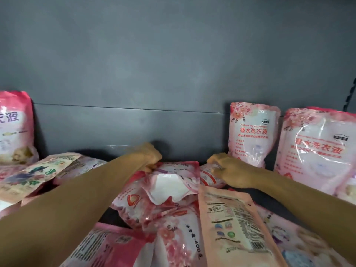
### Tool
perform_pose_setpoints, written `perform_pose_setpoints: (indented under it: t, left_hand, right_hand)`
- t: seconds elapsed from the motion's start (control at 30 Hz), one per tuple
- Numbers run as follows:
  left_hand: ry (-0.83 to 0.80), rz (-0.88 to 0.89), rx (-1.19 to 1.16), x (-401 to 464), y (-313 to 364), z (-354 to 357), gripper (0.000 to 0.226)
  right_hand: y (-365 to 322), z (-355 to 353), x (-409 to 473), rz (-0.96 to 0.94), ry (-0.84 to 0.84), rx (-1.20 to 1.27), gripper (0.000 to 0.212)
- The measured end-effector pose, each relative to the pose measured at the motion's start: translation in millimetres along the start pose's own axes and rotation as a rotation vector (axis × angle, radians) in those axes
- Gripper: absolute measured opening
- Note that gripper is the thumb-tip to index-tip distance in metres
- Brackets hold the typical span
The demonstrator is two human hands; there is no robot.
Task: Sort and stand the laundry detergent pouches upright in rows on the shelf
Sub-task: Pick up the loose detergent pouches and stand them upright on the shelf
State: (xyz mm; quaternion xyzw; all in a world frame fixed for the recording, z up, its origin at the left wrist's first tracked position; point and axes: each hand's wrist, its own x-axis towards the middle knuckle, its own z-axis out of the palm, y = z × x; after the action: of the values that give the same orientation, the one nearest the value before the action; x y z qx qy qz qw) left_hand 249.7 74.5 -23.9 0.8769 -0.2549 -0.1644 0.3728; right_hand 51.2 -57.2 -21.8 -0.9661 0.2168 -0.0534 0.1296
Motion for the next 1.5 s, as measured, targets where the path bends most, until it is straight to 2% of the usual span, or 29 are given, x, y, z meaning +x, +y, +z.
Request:
perform_pose_setpoints:
  t: [0.1, 0.23, 0.33, 0.43, 0.53, 0.6, 0.7, 0.77, 0.83, 0.93, 1.0, 1.13, 1.23, 1.33, 1.4, 1.5]
  left_hand:
    - [-0.033, -0.013, 0.023, 3.6, -1.4, 4.6, 0.019]
    - [-0.102, -0.074, -0.033, 4.5, -3.2, 8.5, 0.023]
    - [0.011, -0.080, -0.008, 7.3, -3.3, 13.0, 0.023]
    - [0.193, -0.046, -0.014, 5.5, 0.0, 12.5, 0.011]
    - [0.221, 0.044, -0.251, 1.9, 6.4, 1.0, 0.009]
    - [0.245, 0.108, -0.407, -9.1, 17.0, -8.3, 0.025]
    - [0.352, 0.163, -0.568, -31.3, 38.6, -14.2, 0.028]
    - [0.332, 0.195, -0.726, -48.4, 54.4, -16.6, 0.035]
    - [0.283, 0.230, -0.875, -66.0, 70.8, -21.4, 0.035]
    - [0.199, 0.281, -1.027, -93.5, 98.1, -22.9, 0.029]
    - [0.163, 0.313, -1.081, -107.1, 113.9, -19.2, 0.029]
    - [0.118, 0.360, -1.172, -122.4, 132.1, -14.5, 0.030]
    - [0.016, 0.402, -1.242, -130.2, 141.6, -3.8, 0.028]
    - [-0.079, 0.436, -1.236, -135.3, 152.9, 17.2, 0.029]
    - [-0.122, 0.457, -1.155, -134.5, 156.9, 31.2, 0.028]
    - [-0.160, 0.455, -0.831, -134.6, 151.4, 42.4, 0.021]
  right_hand:
    - [-0.1, 4.6, -4.4, 0.018, 0.016, -0.012, 0.039]
    - [-0.9, 6.2, -10.6, 0.003, 0.001, -0.041, 0.042]
    - [0.8, 7.3, -11.6, -0.004, 0.014, -0.021, 0.042]
    - [3.8, 8.3, -10.7, -0.010, 0.015, -0.023, 0.044]
    - [5.0, 5.7, -11.0, 0.002, 0.018, 0.024, 0.048]
    - [4.1, 2.3, -11.7, 0.012, 0.052, 0.096, 0.052]
    - [2.5, -6.5, -10.4, 0.028, 0.131, 0.286, 0.057]
    - [-0.3, -14.2, -9.6, 0.059, 0.179, 0.499, 0.060]
    - [-3.8, -21.3, -8.8, 0.105, 0.156, 0.830, 0.063]
    - [-10.6, -29.8, -14.6, 0.082, 0.052, 1.257, 0.040]
    - [-11.9, -36.6, -22.6, 0.058, 0.056, 1.504, 0.023]
    - [-2.2, -58.9, -43.8, -0.045, 0.262, 1.693, 0.014]
    - [9.5, -85.3, -60.8, -0.165, 0.450, 1.673, 0.014]
    - [20.6, -101.8, -74.8, -0.175, 0.678, 1.589, 0.010]
    - [32.5, -103.6, -81.9, -0.122, 0.825, 1.517, 0.009]
    - [51.4, -97.3, -85.6, -0.041, 1.001, 1.372, 0.028]
